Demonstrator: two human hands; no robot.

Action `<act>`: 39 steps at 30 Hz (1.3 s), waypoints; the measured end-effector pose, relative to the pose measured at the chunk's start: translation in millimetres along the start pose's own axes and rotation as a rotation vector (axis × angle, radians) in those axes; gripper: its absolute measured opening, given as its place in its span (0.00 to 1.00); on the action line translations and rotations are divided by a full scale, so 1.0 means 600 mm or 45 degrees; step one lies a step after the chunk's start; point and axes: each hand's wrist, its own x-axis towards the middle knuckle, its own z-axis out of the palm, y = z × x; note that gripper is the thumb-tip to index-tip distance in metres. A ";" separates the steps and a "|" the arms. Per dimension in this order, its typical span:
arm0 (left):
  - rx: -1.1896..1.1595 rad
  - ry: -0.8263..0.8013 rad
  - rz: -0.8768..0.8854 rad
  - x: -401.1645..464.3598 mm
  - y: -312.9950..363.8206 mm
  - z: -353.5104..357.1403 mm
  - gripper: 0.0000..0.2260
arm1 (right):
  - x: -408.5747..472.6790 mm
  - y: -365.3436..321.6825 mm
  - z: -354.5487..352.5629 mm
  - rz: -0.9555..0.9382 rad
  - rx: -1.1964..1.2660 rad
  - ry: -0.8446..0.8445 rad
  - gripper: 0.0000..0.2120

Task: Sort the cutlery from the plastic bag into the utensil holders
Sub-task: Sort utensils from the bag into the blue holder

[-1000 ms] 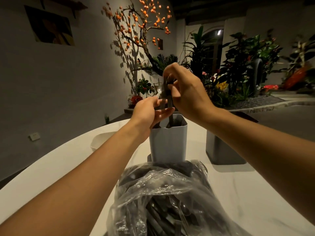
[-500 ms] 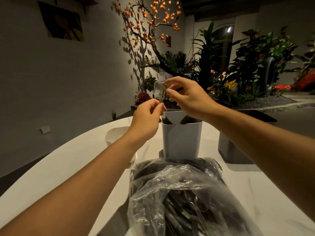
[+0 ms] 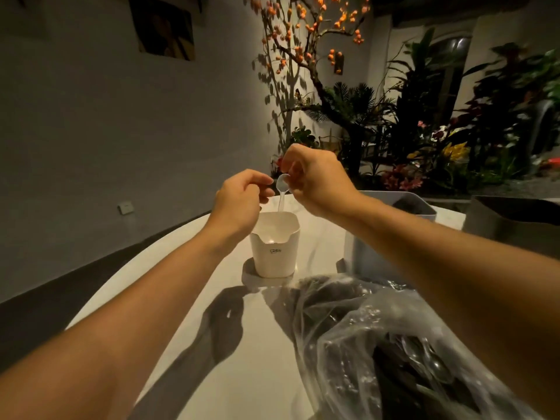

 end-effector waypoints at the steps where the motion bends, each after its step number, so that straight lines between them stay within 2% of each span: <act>1: 0.038 -0.008 -0.019 0.001 -0.010 -0.005 0.16 | 0.001 0.000 0.017 0.008 -0.034 -0.018 0.07; 4: 0.137 -0.043 -0.064 0.001 -0.039 -0.010 0.17 | 0.000 0.006 0.064 0.050 -0.127 -0.106 0.03; 6: 0.187 -0.078 -0.076 0.001 -0.055 -0.009 0.17 | -0.003 0.014 0.087 0.093 -0.205 -0.265 0.03; 8: 0.219 -0.101 -0.088 0.000 -0.064 -0.005 0.17 | -0.009 0.021 0.103 0.114 -0.269 -0.502 0.08; 10: 0.237 -0.101 -0.092 -0.003 -0.066 -0.003 0.17 | -0.012 0.028 0.105 0.109 -0.290 -0.594 0.13; 16: 0.201 -0.142 -0.031 -0.020 -0.032 -0.004 0.18 | -0.030 0.016 0.033 0.196 -0.166 -0.455 0.14; 22: 0.173 -0.278 0.066 -0.100 0.039 0.017 0.12 | -0.106 -0.020 -0.064 0.187 -0.094 -0.362 0.06; 26: 0.057 -0.338 0.059 -0.166 0.093 0.028 0.08 | -0.180 -0.043 -0.147 0.223 0.083 -0.382 0.15; 28: -0.031 -0.395 0.064 -0.204 0.121 0.035 0.09 | -0.215 -0.047 -0.190 0.330 0.229 -0.485 0.18; 30: -0.053 -0.460 0.130 -0.242 0.142 0.046 0.13 | -0.248 -0.046 -0.224 0.480 0.365 -0.703 0.18; 33: 0.176 -0.594 0.264 -0.296 0.145 0.073 0.14 | -0.294 -0.035 -0.244 0.709 0.390 -1.035 0.16; 35: 0.570 -0.671 0.376 -0.320 0.122 0.090 0.08 | -0.328 -0.020 -0.237 0.762 0.228 -1.179 0.12; 36: 0.769 -0.676 0.443 -0.328 0.108 0.095 0.03 | -0.344 -0.010 -0.232 0.679 0.001 -1.223 0.11; 37: 0.922 -0.662 0.497 -0.334 0.094 0.097 0.05 | -0.357 0.002 -0.228 0.537 -0.290 -1.213 0.11; 39: 1.060 -0.644 0.537 -0.340 0.069 0.097 0.19 | -0.381 0.023 -0.216 0.272 -0.734 -1.023 0.11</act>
